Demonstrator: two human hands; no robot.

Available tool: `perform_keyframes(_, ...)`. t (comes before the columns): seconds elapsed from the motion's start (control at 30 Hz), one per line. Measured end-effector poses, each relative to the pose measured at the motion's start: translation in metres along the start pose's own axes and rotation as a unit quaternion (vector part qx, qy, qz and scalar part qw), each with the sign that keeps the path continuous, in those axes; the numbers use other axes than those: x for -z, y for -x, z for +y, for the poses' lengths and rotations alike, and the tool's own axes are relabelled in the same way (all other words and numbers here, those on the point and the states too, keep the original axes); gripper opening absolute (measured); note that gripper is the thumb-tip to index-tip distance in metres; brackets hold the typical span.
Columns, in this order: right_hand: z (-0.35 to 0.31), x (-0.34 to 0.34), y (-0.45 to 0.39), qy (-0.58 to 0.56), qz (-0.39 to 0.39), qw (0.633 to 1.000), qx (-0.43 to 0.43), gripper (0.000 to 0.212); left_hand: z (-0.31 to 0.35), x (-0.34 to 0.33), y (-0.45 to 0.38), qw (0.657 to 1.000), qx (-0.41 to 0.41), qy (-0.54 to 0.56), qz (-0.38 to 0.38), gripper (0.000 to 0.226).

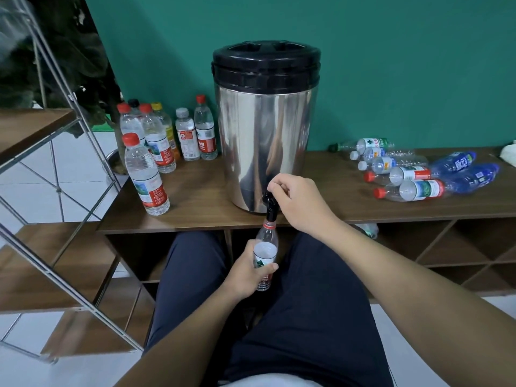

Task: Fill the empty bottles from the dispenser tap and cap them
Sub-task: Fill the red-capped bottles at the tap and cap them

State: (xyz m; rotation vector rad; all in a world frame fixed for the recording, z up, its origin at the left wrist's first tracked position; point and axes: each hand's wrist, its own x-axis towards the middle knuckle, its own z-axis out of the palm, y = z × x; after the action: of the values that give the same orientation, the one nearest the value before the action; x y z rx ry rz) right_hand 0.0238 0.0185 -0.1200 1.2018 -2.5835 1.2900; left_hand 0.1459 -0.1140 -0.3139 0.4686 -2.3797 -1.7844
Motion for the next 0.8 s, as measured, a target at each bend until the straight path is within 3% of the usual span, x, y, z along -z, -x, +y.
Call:
perform_keyframes(0.23, 0.014, -0.003, 0.001, -0.089, 0.019, 0.994, -0.063, 0.033, 0.003, -0.003, -0.001, 1.0, -0.019, 0.003, 0.018, 0.053)
perform_keyframes(0.47, 0.036, -0.012, 0.012, -0.307, 0.027, 0.936, -0.172, 0.032, 0.003, -0.003, -0.002, 1.0, -0.021, 0.002, 0.022, 0.052)
perform_keyframes(0.6, 0.049, -0.024, 0.032, -0.291, 0.031, 0.942, -0.165, 0.022, 0.005, -0.004, -0.001, 0.999, -0.024, 0.009, 0.025, 0.051)
perform_keyframes(0.8, 0.07, -0.065, 0.062, -0.217, 0.01, 0.965, -0.145, 0.032, 0.005, -0.006, -0.001, 0.999, -0.018, 0.031, 0.026, 0.048)
